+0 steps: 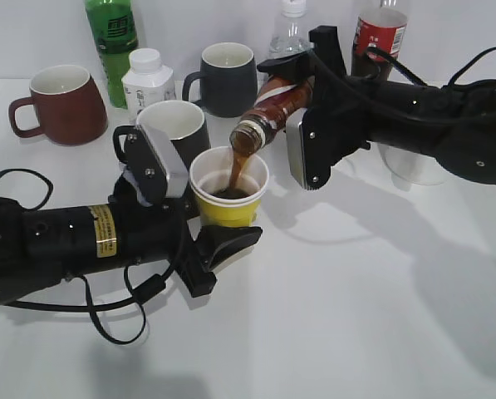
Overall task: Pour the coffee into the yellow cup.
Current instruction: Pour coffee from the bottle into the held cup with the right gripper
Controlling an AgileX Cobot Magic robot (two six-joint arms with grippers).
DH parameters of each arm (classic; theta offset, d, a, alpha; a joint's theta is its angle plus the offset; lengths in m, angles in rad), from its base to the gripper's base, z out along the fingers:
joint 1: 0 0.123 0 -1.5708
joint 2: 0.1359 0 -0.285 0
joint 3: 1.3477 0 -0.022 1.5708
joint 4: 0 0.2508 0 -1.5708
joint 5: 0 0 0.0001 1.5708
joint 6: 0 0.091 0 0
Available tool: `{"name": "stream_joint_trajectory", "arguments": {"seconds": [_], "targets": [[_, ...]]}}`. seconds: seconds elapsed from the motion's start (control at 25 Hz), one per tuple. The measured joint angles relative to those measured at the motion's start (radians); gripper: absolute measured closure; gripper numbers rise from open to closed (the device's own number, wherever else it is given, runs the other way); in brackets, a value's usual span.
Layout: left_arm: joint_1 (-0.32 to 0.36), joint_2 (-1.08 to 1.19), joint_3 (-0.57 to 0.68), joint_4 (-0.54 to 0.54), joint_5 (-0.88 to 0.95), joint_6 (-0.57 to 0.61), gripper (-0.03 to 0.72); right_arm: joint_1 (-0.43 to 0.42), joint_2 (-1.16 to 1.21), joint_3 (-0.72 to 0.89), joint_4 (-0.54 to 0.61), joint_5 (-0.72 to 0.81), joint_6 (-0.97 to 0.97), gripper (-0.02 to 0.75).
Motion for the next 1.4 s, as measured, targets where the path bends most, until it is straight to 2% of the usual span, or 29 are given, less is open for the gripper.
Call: {"name": "stream_joint_trajectory", "arguments": {"seconds": [1.4], "targets": [[0.0, 0.0, 0.0, 0.0, 0.003, 0.0, 0.244, 0.0, 0.0, 0.0, 0.001, -0.011, -0.027, 0.234]]}}
